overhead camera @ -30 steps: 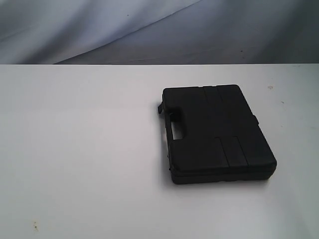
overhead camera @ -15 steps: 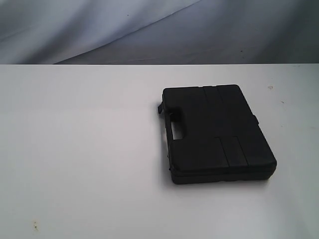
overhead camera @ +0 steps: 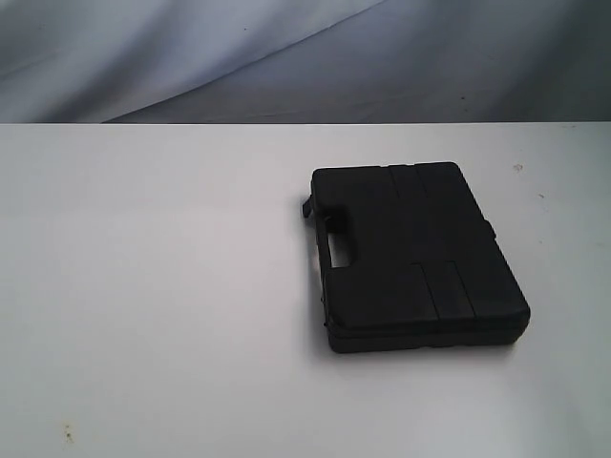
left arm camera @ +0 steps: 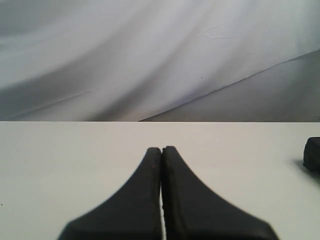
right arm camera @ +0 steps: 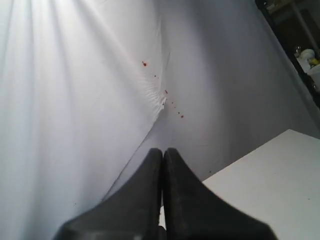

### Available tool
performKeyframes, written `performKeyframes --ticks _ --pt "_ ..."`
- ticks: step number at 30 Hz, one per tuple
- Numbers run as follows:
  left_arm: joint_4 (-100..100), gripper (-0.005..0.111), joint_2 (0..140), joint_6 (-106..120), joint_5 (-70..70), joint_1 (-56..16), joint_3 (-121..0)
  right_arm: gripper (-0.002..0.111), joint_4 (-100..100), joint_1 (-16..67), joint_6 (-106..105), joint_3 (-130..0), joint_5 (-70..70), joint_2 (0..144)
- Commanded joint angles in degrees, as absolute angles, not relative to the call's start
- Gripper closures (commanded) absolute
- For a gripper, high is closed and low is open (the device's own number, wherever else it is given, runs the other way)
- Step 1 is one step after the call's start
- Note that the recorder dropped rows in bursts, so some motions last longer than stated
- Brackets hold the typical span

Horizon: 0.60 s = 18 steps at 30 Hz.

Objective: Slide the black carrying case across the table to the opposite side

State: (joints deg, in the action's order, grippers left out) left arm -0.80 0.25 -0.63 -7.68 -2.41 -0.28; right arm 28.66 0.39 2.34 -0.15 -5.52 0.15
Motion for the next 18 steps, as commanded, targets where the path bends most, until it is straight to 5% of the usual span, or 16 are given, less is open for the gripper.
performKeyframes --ticks 1,11,18 --pt "-0.76 0.107 0.0 -1.18 -7.58 -2.3 0.0 0.108 25.91 -0.03 1.75 0.0 -6.37 0.0" --pt "-0.76 0.107 0.0 -1.18 -7.58 -2.3 0.0 0.108 16.41 0.08 1.37 -12.17 -1.95 0.0" --pt "-0.76 0.107 0.0 -1.18 -7.58 -2.3 0.0 0.108 -8.12 0.08 0.0 -23.87 1.76 11.01"
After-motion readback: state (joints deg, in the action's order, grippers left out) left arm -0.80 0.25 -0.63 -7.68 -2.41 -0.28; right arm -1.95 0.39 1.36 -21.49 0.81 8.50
